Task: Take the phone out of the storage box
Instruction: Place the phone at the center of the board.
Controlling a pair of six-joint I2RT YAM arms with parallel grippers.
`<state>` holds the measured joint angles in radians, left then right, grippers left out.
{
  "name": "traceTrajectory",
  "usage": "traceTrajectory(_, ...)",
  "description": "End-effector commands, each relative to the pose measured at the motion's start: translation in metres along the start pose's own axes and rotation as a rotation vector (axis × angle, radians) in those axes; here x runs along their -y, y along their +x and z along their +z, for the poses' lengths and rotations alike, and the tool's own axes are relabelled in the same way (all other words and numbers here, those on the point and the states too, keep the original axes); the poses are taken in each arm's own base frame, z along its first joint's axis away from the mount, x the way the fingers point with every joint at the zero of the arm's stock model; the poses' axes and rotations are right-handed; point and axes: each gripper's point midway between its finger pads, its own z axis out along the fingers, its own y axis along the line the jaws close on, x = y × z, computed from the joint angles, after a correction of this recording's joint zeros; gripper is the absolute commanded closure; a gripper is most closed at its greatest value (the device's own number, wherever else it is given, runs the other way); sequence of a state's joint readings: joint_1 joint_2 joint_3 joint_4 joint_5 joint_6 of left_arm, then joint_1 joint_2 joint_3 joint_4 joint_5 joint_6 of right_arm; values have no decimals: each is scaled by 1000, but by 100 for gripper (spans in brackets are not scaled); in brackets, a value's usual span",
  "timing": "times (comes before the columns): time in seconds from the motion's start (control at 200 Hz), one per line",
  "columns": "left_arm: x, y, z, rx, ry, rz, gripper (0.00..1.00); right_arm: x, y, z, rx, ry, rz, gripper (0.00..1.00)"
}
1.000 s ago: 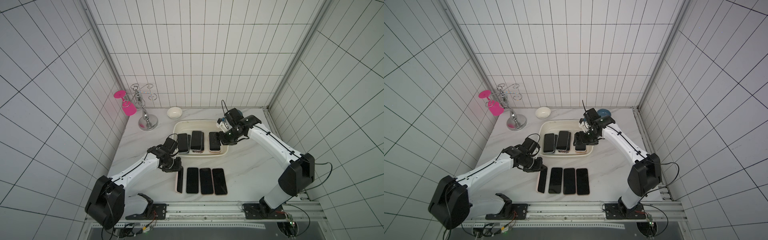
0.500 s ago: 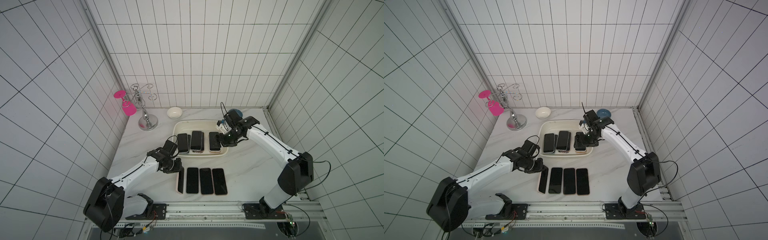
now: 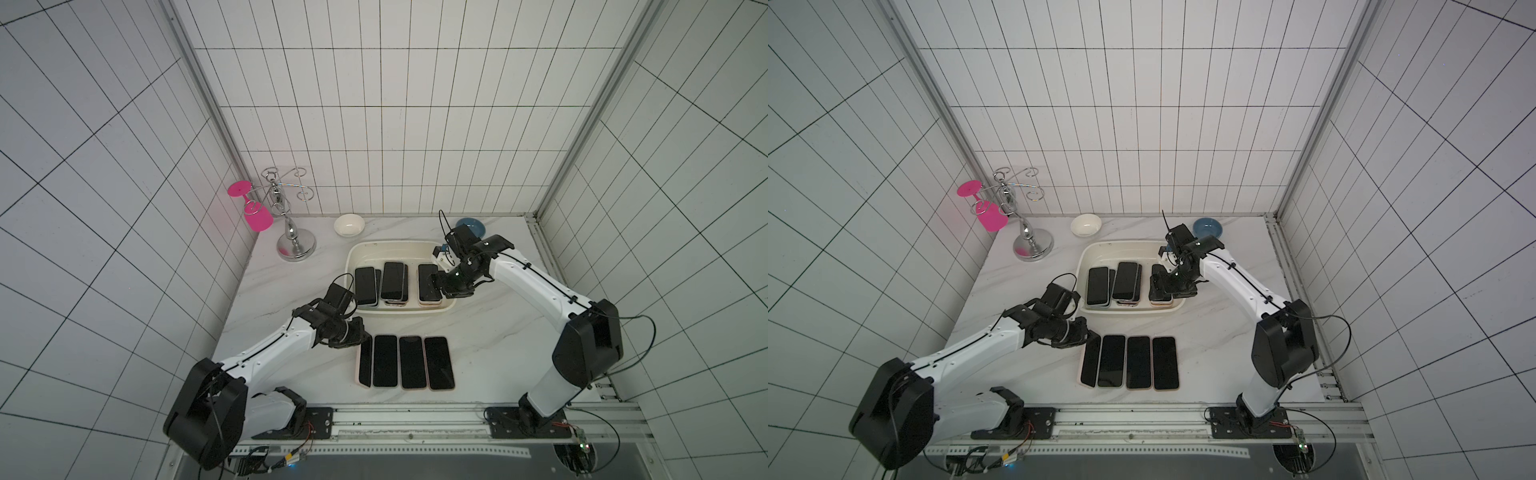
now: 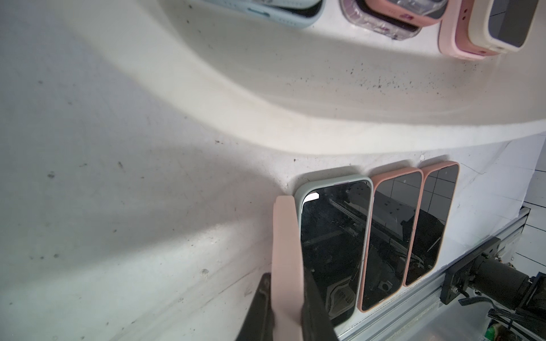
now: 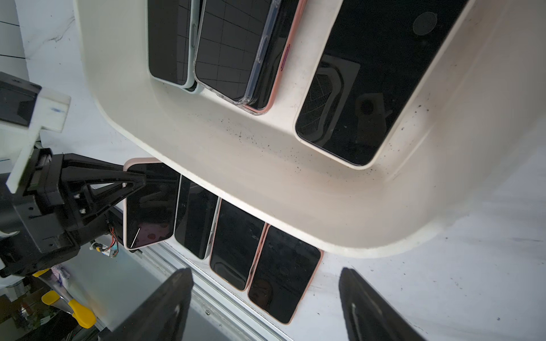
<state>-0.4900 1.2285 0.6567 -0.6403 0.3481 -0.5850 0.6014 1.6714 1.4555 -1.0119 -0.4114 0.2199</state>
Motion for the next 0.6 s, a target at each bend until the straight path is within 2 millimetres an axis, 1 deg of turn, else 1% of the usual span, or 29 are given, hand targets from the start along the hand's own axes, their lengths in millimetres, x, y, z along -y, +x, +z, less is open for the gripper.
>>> traceTrajectory(0.0,4,-8,7,12,20,-14,87,8,8,10,-40,12,11,19)
traceTrajectory(0.135,-13,-9,10,-16,-74,-62,65,8,8,10,-40,10,7,19)
traceTrajectory(0.2,-21,-12,9,-7,-112,-86,58,8,7,9,-37,11,7,19)
traceTrajectory(0.245,-27,-12,8,-1,-133,-105,49,8,7,9,-38,13,6,19)
traceTrajectory(0.43,-36,-8,13,-33,-158,-156,44,9,5,11,-42,16,8,19)
traceTrajectory(0.47,-38,-5,16,-48,-164,-171,37,10,4,12,-45,20,9,19)
traceTrajectory(0.57,-42,1,20,-73,-175,-207,33,14,0,13,-47,48,13,19)
traceTrajectory(0.595,-42,3,20,-74,-177,-220,28,16,-2,14,-46,59,15,19)
